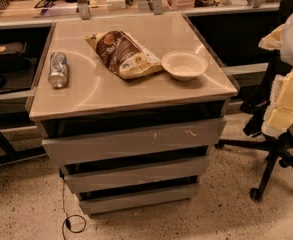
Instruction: Open top drawer
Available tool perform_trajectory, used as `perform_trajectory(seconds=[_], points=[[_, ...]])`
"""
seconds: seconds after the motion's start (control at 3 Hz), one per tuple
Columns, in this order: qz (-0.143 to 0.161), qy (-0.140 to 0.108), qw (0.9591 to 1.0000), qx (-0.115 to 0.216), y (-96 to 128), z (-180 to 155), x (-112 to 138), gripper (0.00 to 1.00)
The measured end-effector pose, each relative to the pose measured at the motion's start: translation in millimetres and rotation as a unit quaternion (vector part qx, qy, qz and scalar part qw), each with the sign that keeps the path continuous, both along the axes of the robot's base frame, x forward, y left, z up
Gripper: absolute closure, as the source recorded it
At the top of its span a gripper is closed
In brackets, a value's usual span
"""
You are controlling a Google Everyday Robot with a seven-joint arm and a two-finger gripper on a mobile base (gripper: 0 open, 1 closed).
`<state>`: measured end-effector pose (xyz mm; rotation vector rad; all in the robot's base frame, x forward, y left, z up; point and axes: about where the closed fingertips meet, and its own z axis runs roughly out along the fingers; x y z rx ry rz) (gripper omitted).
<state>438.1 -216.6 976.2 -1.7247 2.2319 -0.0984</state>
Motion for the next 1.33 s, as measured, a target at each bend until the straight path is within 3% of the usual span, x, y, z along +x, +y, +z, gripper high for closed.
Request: perform_trajectory(seconds=[0.33,0.67,1.33], points=[[0.002,-0.007,1.0,0.001,1.6,1.8,2.3,0.0],[0.007,-0.002,0.9999,0.013,9.4,-24.7,3.4,0.0],[0.048,0.039,0.9976,0.03,42.4,-133.3,17.3,0.0]])
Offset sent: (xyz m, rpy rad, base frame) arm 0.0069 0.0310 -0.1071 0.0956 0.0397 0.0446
